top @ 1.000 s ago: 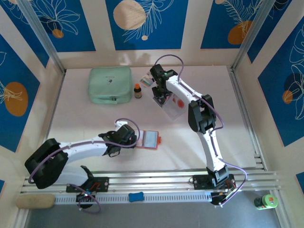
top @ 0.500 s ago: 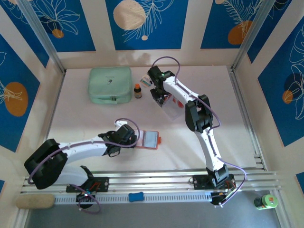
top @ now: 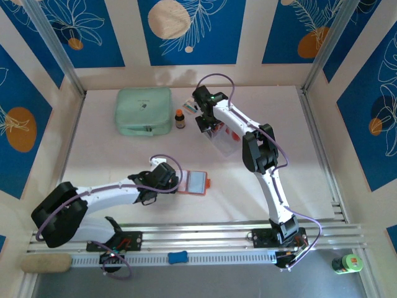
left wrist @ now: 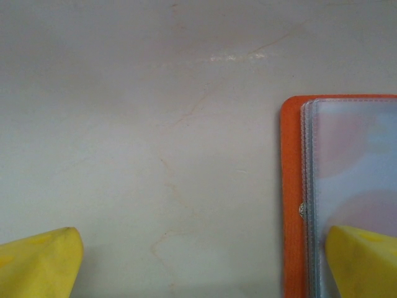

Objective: Put the credit cards into the card holder

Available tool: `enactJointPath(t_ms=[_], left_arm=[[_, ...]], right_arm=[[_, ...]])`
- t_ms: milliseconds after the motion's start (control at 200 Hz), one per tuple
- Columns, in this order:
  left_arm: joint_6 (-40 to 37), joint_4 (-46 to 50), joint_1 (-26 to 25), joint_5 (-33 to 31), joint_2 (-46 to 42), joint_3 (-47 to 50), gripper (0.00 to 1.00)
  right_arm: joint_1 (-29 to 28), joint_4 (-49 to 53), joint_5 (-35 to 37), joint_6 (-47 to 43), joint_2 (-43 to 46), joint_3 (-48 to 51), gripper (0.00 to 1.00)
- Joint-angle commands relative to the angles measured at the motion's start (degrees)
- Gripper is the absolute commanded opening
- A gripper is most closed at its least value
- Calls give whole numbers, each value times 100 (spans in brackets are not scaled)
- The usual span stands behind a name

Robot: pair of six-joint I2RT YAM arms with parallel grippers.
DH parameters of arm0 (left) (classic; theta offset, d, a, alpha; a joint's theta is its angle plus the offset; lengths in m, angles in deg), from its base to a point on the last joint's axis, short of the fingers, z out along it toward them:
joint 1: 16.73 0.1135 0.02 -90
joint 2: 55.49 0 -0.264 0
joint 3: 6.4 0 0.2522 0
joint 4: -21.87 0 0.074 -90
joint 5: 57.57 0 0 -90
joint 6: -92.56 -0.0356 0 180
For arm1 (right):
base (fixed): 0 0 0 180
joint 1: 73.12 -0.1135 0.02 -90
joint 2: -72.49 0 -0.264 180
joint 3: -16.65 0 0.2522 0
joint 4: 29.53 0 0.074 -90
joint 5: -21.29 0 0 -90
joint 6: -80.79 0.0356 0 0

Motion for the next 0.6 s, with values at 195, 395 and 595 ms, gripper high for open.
enactJointPath(t_ms=[195,395,595], left_arm=[[-22,300,49,-61,-234,-164,100],[-141,475,49,-153,-350,-348,100],[-236,595,51,-117,-298,-549,100]], right_arm=[[-39,57,-155,-123,771,59,0],[-186,25,-537,163,1318,176,0],[-219,-659,-1550,896,2361,1423,0]])
